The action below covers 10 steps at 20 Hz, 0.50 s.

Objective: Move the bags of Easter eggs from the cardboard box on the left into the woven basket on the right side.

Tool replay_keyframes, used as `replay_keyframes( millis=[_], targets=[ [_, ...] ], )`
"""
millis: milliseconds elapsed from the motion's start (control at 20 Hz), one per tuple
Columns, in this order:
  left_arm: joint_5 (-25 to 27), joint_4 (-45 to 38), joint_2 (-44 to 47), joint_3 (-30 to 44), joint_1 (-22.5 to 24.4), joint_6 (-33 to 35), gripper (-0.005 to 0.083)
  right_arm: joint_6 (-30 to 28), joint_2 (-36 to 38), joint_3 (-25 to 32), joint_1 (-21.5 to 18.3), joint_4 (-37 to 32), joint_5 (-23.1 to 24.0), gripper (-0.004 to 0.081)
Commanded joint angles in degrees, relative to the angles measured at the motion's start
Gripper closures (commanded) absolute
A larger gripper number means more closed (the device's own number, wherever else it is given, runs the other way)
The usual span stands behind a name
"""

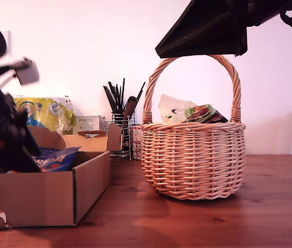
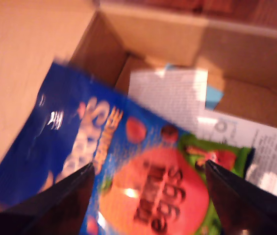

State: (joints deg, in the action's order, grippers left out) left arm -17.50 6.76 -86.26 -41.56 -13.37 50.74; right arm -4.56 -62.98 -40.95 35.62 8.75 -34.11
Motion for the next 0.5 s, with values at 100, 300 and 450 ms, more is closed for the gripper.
replay_keyframes(
  millis=[100,300,450],
  targets=[
    [-0.1,0.5,-5.4,0.0,0.0,1.4,0.0115,-0.2,-0.1,-0.2,0.0,-0.1,-0.2,0.0783],
    [0.0,-0.7,-8.3,0.0,0.0,1.8,0.0116,-0.2,-0.1,-0.2,0.0,-0.1,-0.3,0.0783],
    [0.0,0.0,-9.1,0.0,0.0,1.8,0.02,-0.2,-0.1,-0.2,0.0,-0.1,-0.3,0.0783]
  ],
)
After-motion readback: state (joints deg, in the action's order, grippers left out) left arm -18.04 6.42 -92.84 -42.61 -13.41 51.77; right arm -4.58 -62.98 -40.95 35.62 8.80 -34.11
